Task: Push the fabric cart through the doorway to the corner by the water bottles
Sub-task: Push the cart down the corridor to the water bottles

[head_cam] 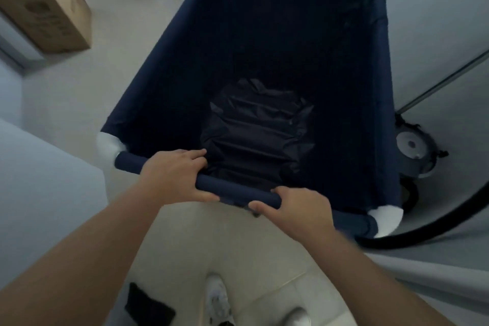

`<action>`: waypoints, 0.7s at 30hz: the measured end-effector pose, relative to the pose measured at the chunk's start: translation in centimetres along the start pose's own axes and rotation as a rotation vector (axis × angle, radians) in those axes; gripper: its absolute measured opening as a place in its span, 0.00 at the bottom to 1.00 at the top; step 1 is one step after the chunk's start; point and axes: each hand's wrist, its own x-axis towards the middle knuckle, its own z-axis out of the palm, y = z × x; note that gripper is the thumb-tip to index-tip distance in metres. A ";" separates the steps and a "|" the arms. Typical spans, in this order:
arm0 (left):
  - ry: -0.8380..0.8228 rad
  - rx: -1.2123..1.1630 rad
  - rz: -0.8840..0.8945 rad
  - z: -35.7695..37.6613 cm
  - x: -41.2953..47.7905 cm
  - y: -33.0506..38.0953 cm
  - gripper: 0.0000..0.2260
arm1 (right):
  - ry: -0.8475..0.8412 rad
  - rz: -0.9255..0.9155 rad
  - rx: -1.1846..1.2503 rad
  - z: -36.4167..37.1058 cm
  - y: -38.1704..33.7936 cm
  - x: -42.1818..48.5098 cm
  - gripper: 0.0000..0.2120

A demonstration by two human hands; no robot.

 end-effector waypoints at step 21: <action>0.105 -0.031 0.046 -1.5 16.1 0.4 0.42 | 0.127 0.218 -0.076 -5.0 9.0 14.4 0.44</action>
